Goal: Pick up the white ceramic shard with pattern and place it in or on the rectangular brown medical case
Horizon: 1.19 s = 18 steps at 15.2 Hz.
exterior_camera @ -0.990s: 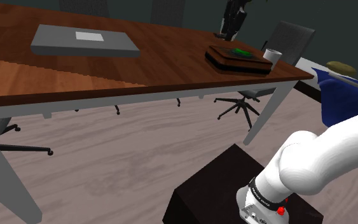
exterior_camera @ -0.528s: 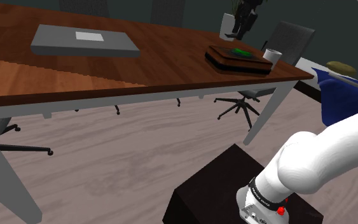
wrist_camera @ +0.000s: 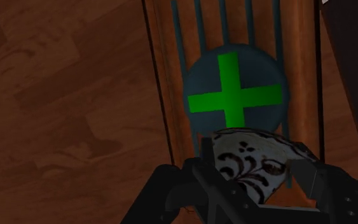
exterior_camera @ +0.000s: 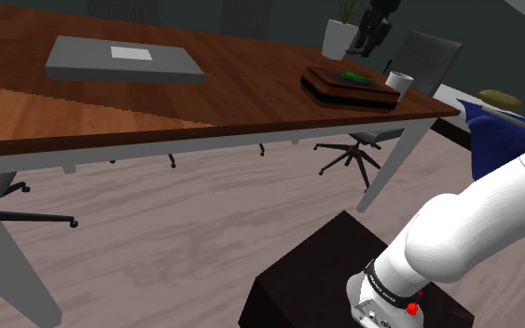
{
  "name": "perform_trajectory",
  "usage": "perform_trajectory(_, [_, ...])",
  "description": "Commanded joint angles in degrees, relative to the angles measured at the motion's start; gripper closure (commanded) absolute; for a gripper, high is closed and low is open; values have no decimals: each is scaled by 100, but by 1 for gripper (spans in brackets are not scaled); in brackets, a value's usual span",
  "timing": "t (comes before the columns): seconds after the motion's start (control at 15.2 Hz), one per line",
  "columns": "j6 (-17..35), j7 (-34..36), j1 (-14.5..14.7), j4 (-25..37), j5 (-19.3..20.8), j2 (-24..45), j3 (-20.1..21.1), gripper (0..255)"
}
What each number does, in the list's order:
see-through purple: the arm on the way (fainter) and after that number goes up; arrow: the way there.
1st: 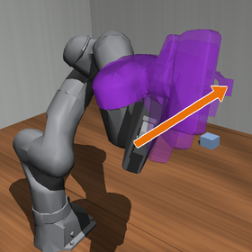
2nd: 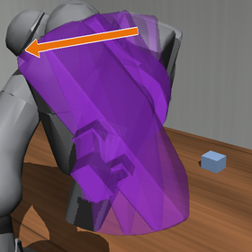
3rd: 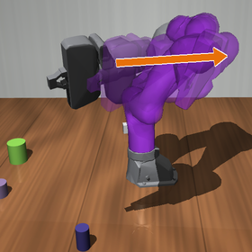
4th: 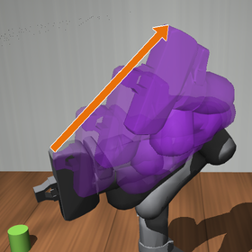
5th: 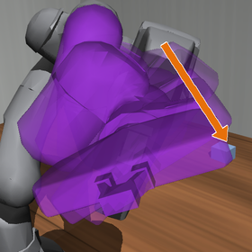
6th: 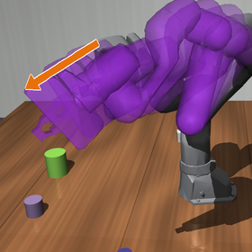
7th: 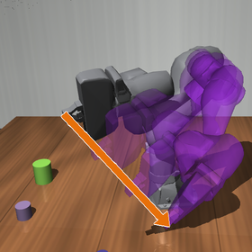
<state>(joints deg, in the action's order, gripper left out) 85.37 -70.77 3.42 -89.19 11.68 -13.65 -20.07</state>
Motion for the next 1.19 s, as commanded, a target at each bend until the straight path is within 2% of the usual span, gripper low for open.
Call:
perform_trajectory(0.0, [58,-403,-112,258,-97,260,-289,255])
perform_trajectory(0.86, [1127,-148,-146,-1299,91,-234,-237,255])
perform_trajectory(1.12, [1127,-149,-146,-1299,91,-234,-237,255])
